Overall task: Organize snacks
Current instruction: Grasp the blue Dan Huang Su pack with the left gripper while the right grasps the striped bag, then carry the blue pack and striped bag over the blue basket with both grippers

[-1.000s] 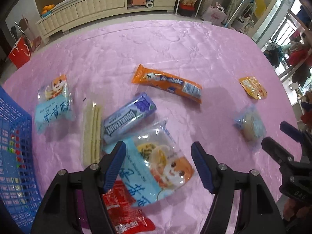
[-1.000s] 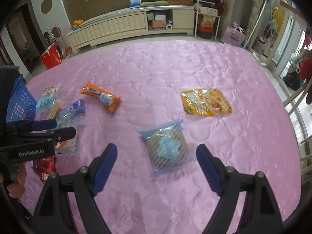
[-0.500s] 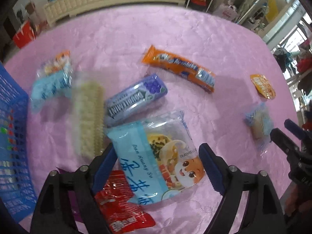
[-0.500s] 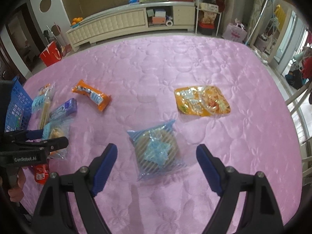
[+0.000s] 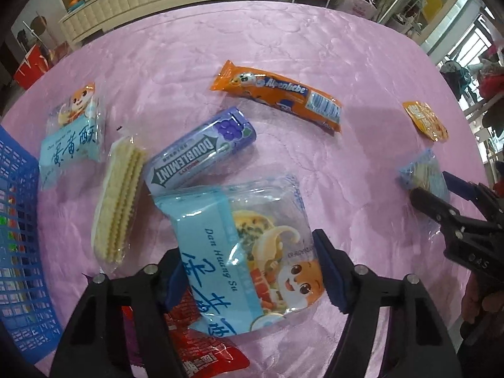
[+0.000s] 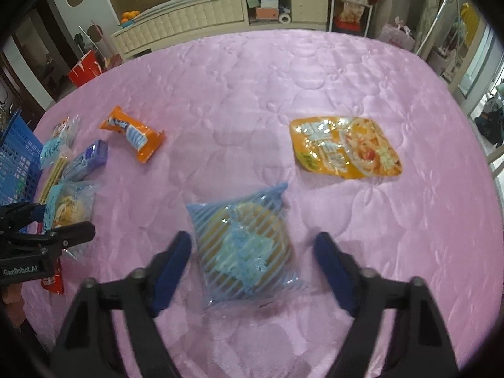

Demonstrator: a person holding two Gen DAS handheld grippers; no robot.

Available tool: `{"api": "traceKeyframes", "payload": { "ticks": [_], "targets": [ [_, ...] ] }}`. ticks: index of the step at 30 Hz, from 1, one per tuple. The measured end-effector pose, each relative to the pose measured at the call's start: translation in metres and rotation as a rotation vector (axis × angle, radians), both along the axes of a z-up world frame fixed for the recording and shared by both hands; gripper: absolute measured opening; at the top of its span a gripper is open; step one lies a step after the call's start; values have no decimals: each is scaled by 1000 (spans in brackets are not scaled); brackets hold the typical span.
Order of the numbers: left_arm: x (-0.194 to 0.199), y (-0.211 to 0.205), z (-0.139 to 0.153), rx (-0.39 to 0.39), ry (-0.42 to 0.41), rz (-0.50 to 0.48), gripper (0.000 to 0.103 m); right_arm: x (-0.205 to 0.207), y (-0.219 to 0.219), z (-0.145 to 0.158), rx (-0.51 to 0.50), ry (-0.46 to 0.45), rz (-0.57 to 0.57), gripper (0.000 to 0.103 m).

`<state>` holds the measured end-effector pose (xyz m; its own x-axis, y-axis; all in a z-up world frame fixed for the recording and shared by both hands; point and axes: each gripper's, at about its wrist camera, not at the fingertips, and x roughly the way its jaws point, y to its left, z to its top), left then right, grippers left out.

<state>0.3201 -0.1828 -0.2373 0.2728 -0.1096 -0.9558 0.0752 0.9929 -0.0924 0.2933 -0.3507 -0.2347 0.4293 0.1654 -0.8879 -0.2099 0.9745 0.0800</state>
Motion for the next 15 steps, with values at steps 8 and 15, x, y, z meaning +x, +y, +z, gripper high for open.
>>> {"api": "traceKeyframes", "payload": {
  "ticks": [8,15],
  "targets": [
    [-15,-2,18,-44,-37,-42,65,-19,7,23,16,-20,17,59],
    [-37,13,65,-92,-134,-67,65,-46,30,73,43,-94,39,59]
  ]
}}
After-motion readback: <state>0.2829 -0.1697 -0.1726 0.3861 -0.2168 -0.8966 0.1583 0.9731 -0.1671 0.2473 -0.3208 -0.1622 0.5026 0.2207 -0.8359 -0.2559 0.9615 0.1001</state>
